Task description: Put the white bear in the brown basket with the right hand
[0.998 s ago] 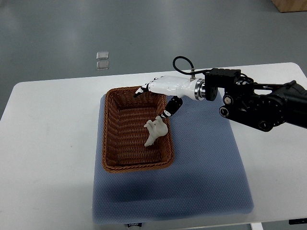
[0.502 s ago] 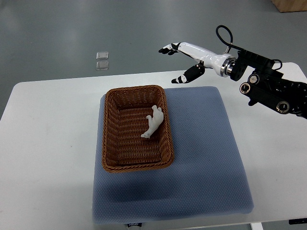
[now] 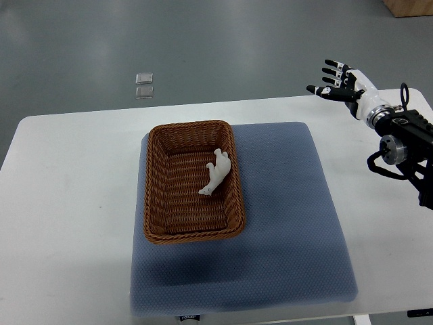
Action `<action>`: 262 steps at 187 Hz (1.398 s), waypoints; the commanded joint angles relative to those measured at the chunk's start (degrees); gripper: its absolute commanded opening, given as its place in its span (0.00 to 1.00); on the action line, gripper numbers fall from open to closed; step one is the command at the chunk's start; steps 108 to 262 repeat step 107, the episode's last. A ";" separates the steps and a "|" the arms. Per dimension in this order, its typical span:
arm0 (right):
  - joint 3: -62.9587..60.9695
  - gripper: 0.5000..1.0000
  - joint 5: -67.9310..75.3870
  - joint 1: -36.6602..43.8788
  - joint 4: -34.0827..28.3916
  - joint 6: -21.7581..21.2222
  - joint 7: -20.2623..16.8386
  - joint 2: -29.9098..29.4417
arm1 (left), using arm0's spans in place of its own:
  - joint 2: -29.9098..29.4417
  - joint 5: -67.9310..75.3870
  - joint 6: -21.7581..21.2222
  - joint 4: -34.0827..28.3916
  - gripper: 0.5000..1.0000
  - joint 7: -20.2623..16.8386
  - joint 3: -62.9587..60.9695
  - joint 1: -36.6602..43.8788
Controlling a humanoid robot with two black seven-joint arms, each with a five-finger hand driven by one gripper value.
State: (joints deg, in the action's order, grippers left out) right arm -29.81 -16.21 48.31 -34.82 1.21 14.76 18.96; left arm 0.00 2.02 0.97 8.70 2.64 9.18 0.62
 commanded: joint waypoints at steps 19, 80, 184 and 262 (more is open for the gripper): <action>-0.07 0.83 5.84 -1.82 0.01 -0.07 0.71 -0.94 | 0.00 0.00 0.00 0.00 1.00 0.00 0.05 0.00; -0.16 0.85 6.19 -2.44 -0.78 -0.77 0.71 -1.73 | 0.00 0.00 0.00 0.00 1.00 0.00 0.05 0.00; -0.16 0.85 6.19 -2.52 -0.86 -0.68 1.32 -1.82 | 0.00 0.00 0.00 0.00 1.00 0.00 0.05 0.00; -0.16 0.85 6.19 -2.52 -0.86 -0.68 1.32 -1.82 | 0.00 0.00 0.00 0.00 1.00 0.00 0.05 0.00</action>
